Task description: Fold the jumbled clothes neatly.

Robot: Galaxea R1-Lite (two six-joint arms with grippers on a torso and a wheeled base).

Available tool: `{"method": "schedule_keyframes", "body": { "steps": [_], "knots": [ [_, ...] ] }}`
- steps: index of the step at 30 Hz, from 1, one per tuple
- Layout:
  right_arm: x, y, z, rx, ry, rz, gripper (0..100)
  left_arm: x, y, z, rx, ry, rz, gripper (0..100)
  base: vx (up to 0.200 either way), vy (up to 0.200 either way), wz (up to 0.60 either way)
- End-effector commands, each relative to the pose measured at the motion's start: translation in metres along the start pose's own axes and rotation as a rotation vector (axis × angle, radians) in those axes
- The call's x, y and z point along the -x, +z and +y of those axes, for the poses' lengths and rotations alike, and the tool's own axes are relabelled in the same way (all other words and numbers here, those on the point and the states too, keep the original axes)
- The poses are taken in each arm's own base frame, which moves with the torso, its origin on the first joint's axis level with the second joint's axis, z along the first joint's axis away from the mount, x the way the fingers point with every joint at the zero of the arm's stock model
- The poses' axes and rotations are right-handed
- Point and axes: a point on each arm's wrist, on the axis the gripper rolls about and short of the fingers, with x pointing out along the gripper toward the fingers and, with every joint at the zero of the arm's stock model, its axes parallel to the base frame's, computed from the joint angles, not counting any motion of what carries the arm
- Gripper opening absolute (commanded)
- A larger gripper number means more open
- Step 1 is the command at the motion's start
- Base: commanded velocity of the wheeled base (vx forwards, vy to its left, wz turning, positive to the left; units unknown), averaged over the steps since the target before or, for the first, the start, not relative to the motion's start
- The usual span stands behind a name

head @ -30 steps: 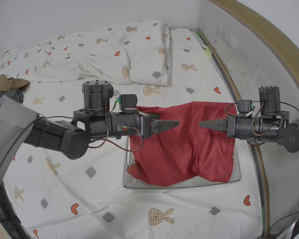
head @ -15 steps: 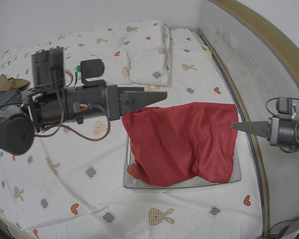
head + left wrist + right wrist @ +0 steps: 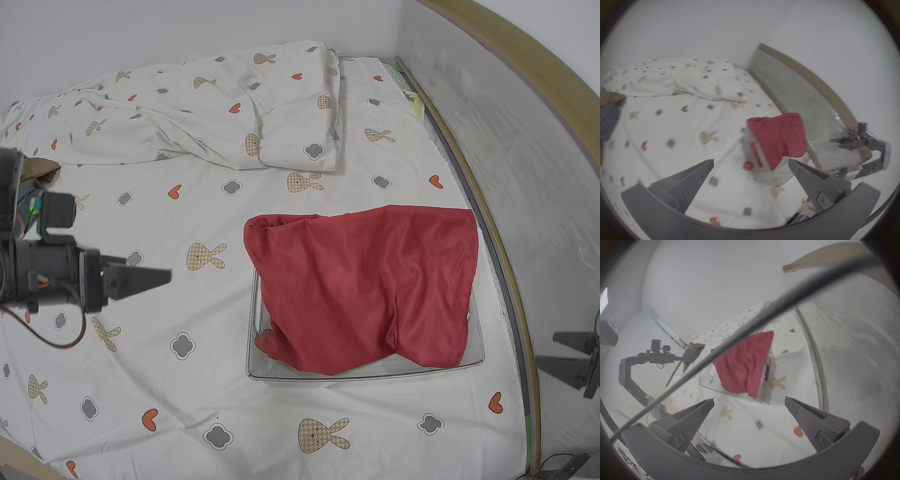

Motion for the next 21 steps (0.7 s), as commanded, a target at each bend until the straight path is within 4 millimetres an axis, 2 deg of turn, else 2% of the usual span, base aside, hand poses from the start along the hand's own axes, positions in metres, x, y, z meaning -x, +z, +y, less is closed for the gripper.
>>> {"method": "schedule_keyframes", "body": {
  "steps": [1, 7, 8, 10, 13, 14, 19, 21],
  "knots": [
    [0.025, -0.096, -0.001, 0.024, -0.174, -0.07, 100, 0.054, -0.083, 0.004, 0.057, 0.335, 0.069, 100, 0.0, 0.0, 0.0],
    [0.023, -0.128, -0.003, 0.043, -0.145, -0.078, 100, 0.061, -0.122, 0.004, 0.139, 0.401, 0.05, 100, 0.0, 0.0, 0.0],
    [0.023, -0.128, -0.003, 0.043, -0.145, -0.078, 100, 0.061, -0.122, 0.004, 0.139, 0.401, 0.05, 100, 0.0, 0.0, 0.0],
    [0.024, -0.131, -0.002, 0.033, -0.153, -0.103, 100, 0.065, -0.141, 0.003, 0.132, 0.426, 0.018, 100, 0.0, 0.0, 0.0],
    [0.026, -0.132, -0.001, 0.031, -0.175, -0.129, 100, 0.066, -0.148, 0.005, 0.129, 0.478, 0.006, 100, 0.0, 0.0, 0.0],
    [0.028, -0.135, -0.001, 0.046, -0.263, -0.178, 100, 0.066, -0.158, 0.005, 0.125, 0.508, -0.003, 100, 0.0, 0.0, 0.0],
    [0.027, -0.134, -0.004, 0.084, -0.344, -0.258, 100, 0.071, -0.179, 0.004, 0.046, 0.509, -0.043, 100, 0.0, 0.0, 0.0],
    [0.026, -0.133, -0.005, 0.092, -0.356, -0.271, 100, 0.071, -0.181, 0.005, 0.036, 0.522, -0.049, 100, 0.0, 0.0, 0.0]
  ]
}}
